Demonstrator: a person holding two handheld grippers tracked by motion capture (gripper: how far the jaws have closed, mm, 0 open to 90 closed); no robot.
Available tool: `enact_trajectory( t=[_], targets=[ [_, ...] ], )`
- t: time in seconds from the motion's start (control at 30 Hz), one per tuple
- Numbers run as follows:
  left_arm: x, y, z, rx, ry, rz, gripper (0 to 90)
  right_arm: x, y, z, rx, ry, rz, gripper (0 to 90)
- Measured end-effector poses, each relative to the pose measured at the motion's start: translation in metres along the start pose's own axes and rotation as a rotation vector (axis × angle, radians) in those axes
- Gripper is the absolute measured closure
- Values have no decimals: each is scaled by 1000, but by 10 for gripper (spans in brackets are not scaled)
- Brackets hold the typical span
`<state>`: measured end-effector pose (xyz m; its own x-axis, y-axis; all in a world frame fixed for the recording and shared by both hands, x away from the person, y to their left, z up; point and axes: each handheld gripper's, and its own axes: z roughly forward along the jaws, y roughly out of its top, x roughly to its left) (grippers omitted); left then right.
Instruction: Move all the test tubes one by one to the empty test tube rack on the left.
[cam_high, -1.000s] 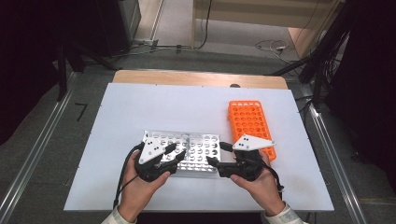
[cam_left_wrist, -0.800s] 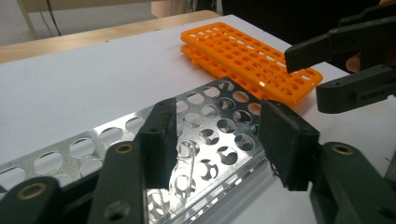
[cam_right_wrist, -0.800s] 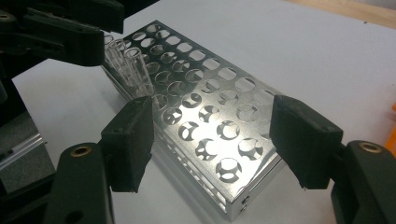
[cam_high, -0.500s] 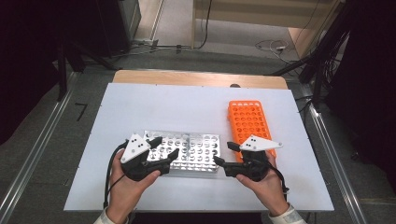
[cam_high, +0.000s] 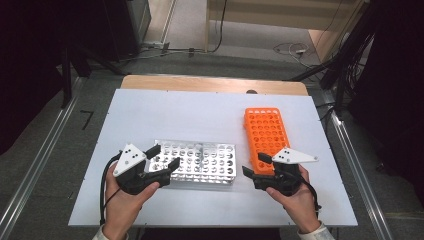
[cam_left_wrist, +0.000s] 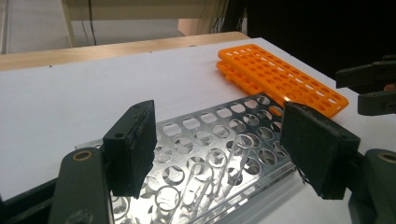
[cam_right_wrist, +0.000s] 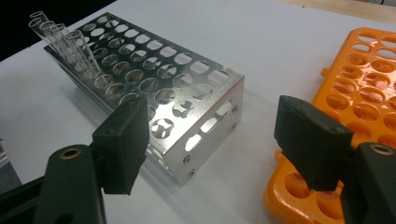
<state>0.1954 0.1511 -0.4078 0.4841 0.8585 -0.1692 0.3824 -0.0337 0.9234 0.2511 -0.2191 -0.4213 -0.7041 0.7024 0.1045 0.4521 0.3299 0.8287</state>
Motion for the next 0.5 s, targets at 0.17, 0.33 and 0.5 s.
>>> enact_trajectory(
  t=[0.17,0.33,0.5],
  targets=[
    [2,0,-3,-6,16,-1,267,-3,-1,-3,-6,-11,7,250],
    [7,-2,-6,-5,28,-7,266,-6,-3,-7,-7,-20,12,248],
    [10,-3,-10,-9,40,-8,262,-11,-4,-10,-14,-31,19,246]
  ],
)
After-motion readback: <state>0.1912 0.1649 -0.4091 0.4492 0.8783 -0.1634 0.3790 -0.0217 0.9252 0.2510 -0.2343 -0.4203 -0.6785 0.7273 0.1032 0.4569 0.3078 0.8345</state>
